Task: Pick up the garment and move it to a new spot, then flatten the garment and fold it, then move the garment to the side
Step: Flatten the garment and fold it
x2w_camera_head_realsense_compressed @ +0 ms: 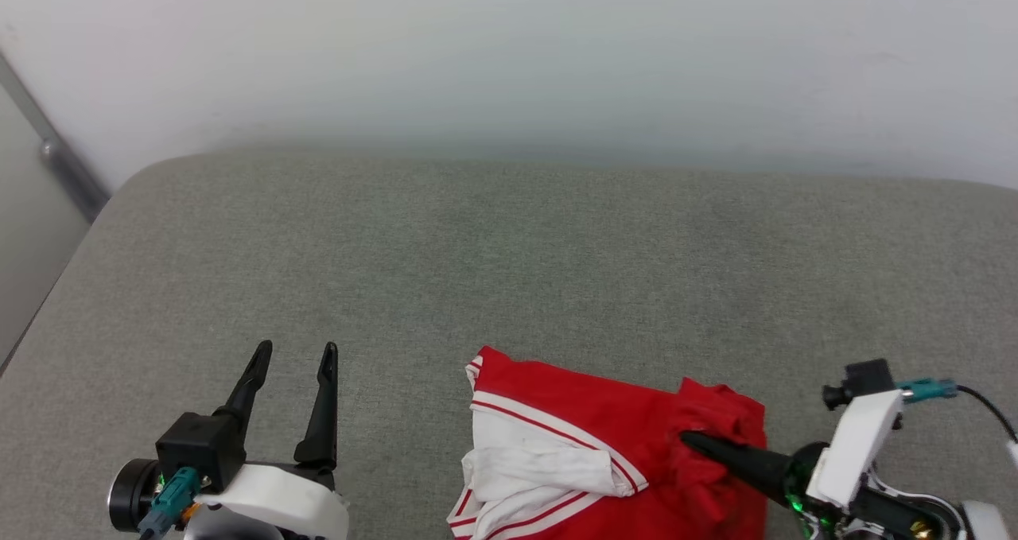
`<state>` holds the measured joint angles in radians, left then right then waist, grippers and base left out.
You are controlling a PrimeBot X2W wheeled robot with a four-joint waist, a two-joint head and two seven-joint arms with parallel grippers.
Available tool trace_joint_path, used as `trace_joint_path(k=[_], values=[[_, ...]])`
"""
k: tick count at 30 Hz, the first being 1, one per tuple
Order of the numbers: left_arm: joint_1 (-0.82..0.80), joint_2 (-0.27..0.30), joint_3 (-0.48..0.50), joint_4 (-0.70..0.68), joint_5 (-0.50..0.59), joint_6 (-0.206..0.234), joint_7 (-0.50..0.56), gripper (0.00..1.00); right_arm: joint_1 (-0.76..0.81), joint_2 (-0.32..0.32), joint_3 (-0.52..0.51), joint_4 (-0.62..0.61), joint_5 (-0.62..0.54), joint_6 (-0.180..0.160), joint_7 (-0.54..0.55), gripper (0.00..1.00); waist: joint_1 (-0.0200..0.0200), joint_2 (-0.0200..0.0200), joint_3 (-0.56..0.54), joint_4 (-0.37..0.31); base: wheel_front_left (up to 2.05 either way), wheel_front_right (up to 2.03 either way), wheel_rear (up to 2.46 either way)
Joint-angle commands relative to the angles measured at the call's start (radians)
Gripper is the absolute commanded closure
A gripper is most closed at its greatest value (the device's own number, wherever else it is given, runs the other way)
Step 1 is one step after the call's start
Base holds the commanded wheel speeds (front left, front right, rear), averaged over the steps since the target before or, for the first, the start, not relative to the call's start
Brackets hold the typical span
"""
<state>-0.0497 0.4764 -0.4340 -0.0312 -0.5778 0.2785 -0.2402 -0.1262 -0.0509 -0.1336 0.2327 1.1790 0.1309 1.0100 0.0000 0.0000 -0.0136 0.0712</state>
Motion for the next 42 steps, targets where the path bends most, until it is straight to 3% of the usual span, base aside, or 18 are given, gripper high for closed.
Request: trace_joint_path(k=[1, 6, 11, 13, 14, 15, 16, 23, 31, 36, 42], values=[[-0.024, -0.005, -0.009, 0.005, 0.002, -0.011, 0.004, 0.0, -0.033, 0.001, 0.1, 0.036, 0.054, 0.0, -0.06, 1.0, 0.0, 0.0, 0.007, 0.031, 0.0, 0.0, 0.0], [-0.049, -0.014, -0.025, 0.021, 0.004, -0.027, 0.003, 0.0, -0.094, 0.001, 0.3, 0.103, 0.125, 0.0, -0.191, 1.0, 0.0, 0.0, 0.026, 0.08, 0.0, 0.0, 0.0], [-0.069, -0.025, -0.029, 0.037, 0.004, -0.039, -0.002, 0.0, -0.166, 0.001, 0.444, 0.19, 0.092, 0.0, -0.307, 1.0, 0.0, 0.0, 0.052, 0.11, 0.0, 0.0, 0.0], [-0.076, -0.029, -0.03, 0.044, 0.003, -0.043, -0.004, 0.0, -0.192, 0.001, 0.484, 0.236, 0.048, 0.0, -0.351, 0.92, 0.0, 0.0, 0.059, 0.117, 0.0, 0.0, 0.0], [-0.078, -0.03, -0.029, 0.047, 0.003, -0.045, -0.006, 0.0, -0.202, 0.001, 0.494, 0.256, 0.037, 0.0, -0.377, 0.78, 0.0, 0.0, 0.062, 0.119, 0.0, 0.0, 0.0], [-0.078, -0.031, -0.029, 0.05, 0.003, -0.047, -0.007, 0.0, -0.212, 0.001, 0.506, 0.274, 0.024, 0.0, -0.401, 0.53, 0.0, 0.0, 0.064, 0.121, 0.0, 0.0, 0.0], [-0.079, -0.034, -0.028, 0.052, 0.002, -0.047, -0.008, 0.0, -0.221, 0.001, 0.518, 0.29, 0.015, 0.0, -0.42, 0.0, 0.0, 0.0, 0.067, 0.121, 0.0, 0.0, 0.0], [-0.079, -0.04, -0.02, 0.068, 0.002, -0.049, -0.015, 0.0, -0.299, -0.015, 0.614, 0.325, -0.071, 0.0, -0.477, 0.0, 0.0, 0.0, 0.071, 0.101, 0.0, 0.0, 0.0], [-0.054, -0.042, -0.014, 0.077, 0.0, -0.038, -0.017, 0.0, -0.336, -0.152, 0.709, 0.245, -0.332, 0.0, -0.594, 0.0, 0.0, 0.0, 0.041, 0.058, 0.0, 0.0, 0.0], [-0.035, -0.039, -0.002, 0.082, -0.005, -0.026, -0.019, 0.0, -0.28, -0.233, 0.595, 0.237, -0.579, 0.0, -0.734, 0.0, 0.0, 0.0, 0.025, 0.024, 0.0, 0.0, 0.0], [-0.013, -0.032, 0.02, 0.082, -0.002, -0.005, -0.021, 0.0, -0.143, -0.218, 0.292, 0.142, -0.844, 0.0, -0.886, 0.0, 0.0, 0.0, 0.012, -0.018, 0.0, 0.0, 0.0]])
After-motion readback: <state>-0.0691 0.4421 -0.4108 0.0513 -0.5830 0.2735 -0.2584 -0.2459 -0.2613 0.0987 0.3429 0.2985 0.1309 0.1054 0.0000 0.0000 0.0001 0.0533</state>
